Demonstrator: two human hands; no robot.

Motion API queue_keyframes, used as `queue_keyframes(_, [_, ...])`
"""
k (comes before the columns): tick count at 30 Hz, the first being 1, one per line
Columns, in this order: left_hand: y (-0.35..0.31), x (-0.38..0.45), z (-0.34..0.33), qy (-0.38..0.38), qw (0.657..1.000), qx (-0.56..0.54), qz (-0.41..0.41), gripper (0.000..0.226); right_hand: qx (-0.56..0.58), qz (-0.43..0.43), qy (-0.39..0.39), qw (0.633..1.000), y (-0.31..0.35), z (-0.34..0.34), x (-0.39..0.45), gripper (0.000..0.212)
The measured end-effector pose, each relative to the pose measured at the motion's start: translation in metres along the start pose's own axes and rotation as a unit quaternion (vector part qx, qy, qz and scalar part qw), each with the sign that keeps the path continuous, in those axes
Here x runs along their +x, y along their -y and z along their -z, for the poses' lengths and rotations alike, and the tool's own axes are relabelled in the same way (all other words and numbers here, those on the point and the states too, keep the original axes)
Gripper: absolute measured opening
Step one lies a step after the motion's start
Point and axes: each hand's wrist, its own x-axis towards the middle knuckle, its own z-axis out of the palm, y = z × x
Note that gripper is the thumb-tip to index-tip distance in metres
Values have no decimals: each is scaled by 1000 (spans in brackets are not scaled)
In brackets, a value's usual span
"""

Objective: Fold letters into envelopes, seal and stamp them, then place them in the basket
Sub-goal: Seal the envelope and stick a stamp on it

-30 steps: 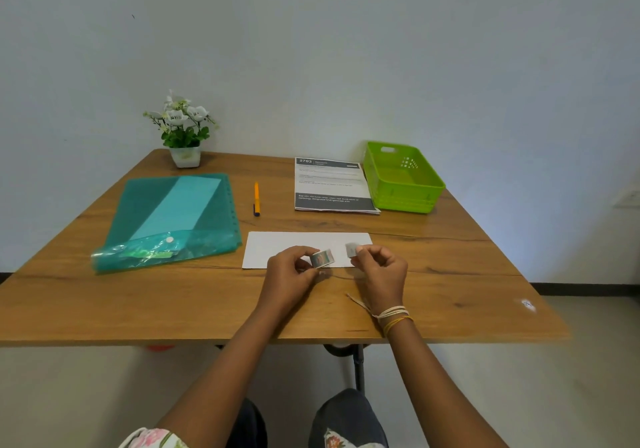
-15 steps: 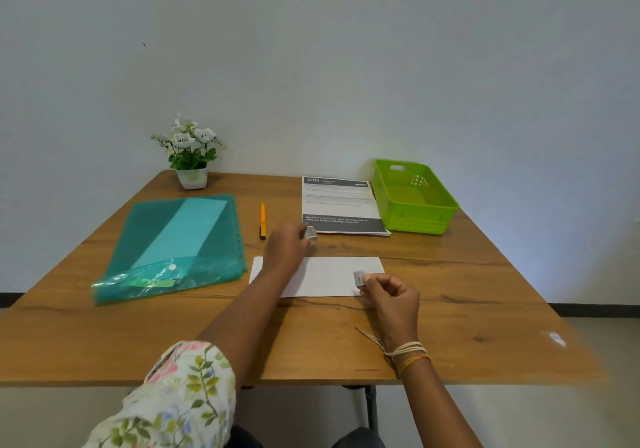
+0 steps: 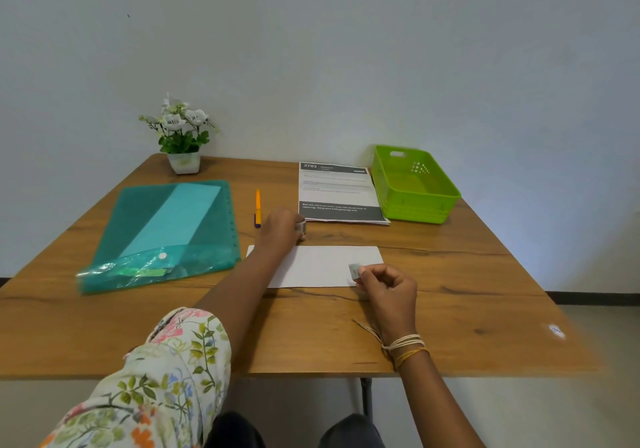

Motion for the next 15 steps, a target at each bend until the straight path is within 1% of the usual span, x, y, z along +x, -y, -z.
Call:
queue_keyframes(2, [3,-3,-3,3,1000,0,-11,21,-5,0,0,1000,0,0,-1,9])
queue_keyframes(4, [5,-8,-1,-16,999,35,-30,15,-5,1,3,1000,1,0,-3,8])
queue_keyframes(5, [5,-13,0,-45,995,70,-48,10,-2,0,5,1000,2,0,-4,7])
queue_keyframes(6, [5,-18,0,-89,989,98,-73,7,4,-4,6,1000,4,-1,-5,7])
queue_keyframes(7, [2,-27,-1,-134,981,99,-99,8,15,-11,5,1000,6,-2,-6,6])
queue_keyframes(8, [-3,-38,-4,-172,974,72,-126,11,33,-21,2,999,8,-3,-6,5])
queue_keyframes(9, [-11,-50,-6,-186,971,26,-149,13,54,-33,-1,998,9,-4,-6,5])
queue_keyframes(10, [-21,-63,-8,-172,971,-29,-165,14,75,-44,-3,996,11,-4,-6,4])
queue_keyframes(12, [-40,-85,-14,-87,975,-112,-173,23,107,-59,0,992,14,-4,-5,4])
queue_keyframes(13, [-47,-95,-17,-53,974,-133,-173,27,118,-62,0,991,14,-3,-5,5])
queue_keyframes(15, [-56,-107,-25,-33,972,-159,-167,33,129,-68,-4,989,15,0,-5,7])
